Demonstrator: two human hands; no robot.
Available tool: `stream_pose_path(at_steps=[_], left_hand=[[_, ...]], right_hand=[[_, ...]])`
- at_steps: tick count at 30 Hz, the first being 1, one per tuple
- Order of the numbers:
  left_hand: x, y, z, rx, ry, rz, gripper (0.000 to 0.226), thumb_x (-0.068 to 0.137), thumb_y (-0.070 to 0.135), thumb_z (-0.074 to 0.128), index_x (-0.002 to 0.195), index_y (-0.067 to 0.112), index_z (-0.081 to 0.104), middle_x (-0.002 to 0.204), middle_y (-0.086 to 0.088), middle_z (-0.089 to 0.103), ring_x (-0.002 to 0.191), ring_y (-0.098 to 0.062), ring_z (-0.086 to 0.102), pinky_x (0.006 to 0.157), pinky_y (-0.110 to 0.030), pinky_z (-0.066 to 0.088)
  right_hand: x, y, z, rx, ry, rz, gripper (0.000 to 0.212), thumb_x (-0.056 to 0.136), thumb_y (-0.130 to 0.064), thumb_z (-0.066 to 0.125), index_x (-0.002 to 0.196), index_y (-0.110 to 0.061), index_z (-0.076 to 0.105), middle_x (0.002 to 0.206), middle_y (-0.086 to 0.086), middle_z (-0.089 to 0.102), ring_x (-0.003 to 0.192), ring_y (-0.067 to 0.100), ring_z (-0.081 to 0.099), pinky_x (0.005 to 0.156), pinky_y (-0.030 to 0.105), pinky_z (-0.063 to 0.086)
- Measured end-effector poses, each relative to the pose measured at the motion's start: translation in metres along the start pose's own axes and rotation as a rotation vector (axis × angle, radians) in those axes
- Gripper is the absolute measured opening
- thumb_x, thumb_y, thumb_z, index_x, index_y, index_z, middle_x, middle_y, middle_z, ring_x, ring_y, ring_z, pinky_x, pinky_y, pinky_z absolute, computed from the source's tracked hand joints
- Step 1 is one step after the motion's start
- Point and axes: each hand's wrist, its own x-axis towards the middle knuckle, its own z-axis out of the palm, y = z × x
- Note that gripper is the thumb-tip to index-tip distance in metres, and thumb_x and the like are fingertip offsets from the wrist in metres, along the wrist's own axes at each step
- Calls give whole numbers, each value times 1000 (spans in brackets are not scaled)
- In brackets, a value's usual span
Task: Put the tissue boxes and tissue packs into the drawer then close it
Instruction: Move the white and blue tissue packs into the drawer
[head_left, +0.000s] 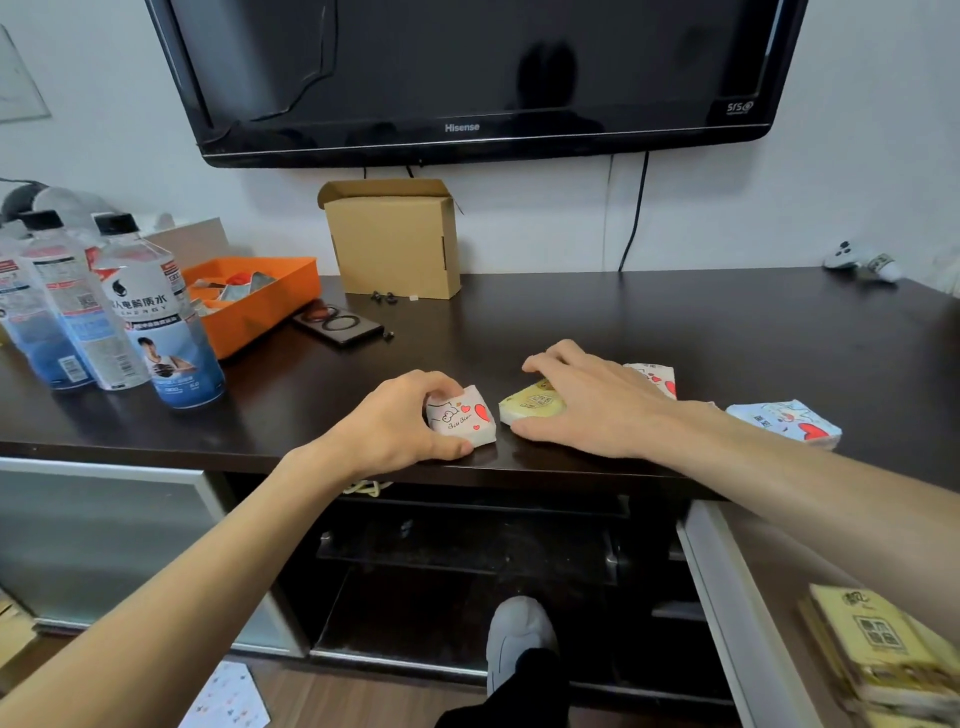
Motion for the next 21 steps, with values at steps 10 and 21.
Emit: stream_pose_path(at_steps=[10, 21], left_hand=[[-17, 7, 1, 69, 147, 151, 81, 64, 37, 85, 135, 35, 45, 123, 14, 54, 115, -9, 48, 95, -42, 47], [-16, 2, 4, 33, 98, 96, 82, 67, 38, 86, 137, 33, 46, 124, 12, 57, 115, -8, 51, 96, -33, 45]], right_hand=[[0, 2, 0, -222, -99, -68, 52, 96, -68, 32, 122, -30, 58, 123, 0, 59, 117, 24, 54, 80, 43, 46], [-8, -6, -8, -389, 118, 21, 76, 89, -84, 28, 119, -22, 60, 107, 0, 64, 115, 25, 58, 72, 39, 39]])
